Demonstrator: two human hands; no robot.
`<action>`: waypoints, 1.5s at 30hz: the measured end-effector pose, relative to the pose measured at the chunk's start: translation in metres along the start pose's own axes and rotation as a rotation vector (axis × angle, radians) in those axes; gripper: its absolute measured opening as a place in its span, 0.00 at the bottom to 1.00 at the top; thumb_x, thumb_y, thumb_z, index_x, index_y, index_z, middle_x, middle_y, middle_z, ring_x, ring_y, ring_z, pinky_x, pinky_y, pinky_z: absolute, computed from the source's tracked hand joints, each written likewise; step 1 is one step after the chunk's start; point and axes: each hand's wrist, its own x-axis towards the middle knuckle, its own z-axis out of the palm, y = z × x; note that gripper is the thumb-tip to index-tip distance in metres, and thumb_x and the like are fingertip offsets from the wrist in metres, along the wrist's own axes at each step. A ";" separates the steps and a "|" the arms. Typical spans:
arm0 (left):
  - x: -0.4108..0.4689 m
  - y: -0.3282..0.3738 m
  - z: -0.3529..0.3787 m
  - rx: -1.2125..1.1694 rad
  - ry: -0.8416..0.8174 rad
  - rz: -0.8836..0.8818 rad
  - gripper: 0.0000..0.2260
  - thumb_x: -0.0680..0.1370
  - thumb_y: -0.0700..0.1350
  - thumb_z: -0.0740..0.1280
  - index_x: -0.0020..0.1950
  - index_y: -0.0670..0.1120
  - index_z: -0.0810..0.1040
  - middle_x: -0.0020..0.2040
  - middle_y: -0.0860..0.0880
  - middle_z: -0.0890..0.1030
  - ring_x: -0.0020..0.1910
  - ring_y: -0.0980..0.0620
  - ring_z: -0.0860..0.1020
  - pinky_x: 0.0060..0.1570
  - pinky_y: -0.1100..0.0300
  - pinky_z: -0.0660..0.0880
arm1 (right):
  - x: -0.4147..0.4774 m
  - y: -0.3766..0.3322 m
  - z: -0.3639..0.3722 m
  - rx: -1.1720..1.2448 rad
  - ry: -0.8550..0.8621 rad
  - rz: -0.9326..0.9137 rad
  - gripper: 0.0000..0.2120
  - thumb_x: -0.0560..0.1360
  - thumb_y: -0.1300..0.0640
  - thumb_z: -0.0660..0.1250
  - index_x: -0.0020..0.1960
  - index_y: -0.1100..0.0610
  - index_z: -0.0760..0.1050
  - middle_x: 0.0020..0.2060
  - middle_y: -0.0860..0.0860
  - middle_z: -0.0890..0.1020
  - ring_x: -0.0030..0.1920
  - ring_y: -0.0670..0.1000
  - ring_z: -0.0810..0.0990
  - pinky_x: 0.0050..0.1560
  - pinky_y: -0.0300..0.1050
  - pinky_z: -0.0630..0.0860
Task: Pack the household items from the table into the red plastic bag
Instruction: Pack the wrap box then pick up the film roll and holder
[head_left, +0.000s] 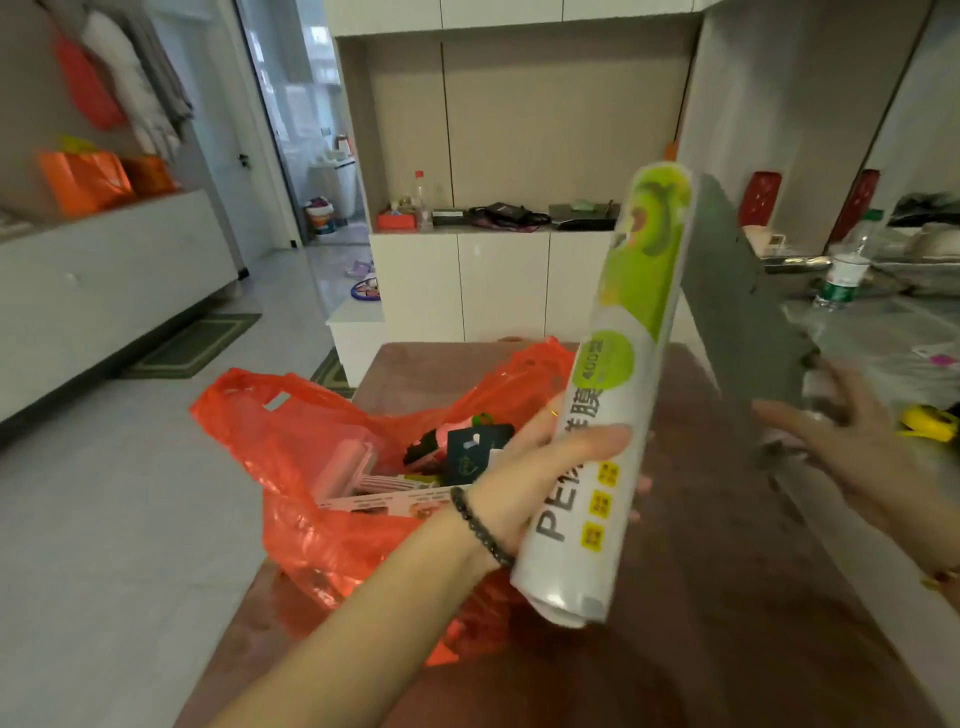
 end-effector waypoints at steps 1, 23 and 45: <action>-0.007 0.017 -0.007 -0.001 0.046 0.069 0.17 0.67 0.40 0.67 0.55 0.45 0.72 0.33 0.46 0.80 0.26 0.52 0.80 0.26 0.61 0.77 | -0.002 -0.030 0.010 0.056 -0.037 -0.065 0.53 0.47 0.39 0.79 0.69 0.43 0.62 0.63 0.52 0.73 0.60 0.58 0.77 0.51 0.55 0.80; -0.027 0.061 -0.193 1.471 -0.012 -0.199 0.36 0.66 0.42 0.74 0.70 0.51 0.63 0.62 0.49 0.75 0.61 0.50 0.74 0.60 0.63 0.70 | -0.027 -0.091 0.200 0.017 -0.466 -0.104 0.43 0.57 0.54 0.77 0.69 0.46 0.62 0.59 0.50 0.74 0.60 0.54 0.74 0.59 0.54 0.75; -0.037 0.054 -0.275 2.049 0.350 -0.513 0.16 0.76 0.44 0.61 0.64 0.44 0.71 0.62 0.44 0.77 0.60 0.44 0.76 0.58 0.52 0.74 | -0.013 -0.041 0.163 -0.485 -0.655 -0.164 0.38 0.63 0.56 0.77 0.62 0.35 0.60 0.64 0.43 0.67 0.65 0.47 0.66 0.65 0.44 0.68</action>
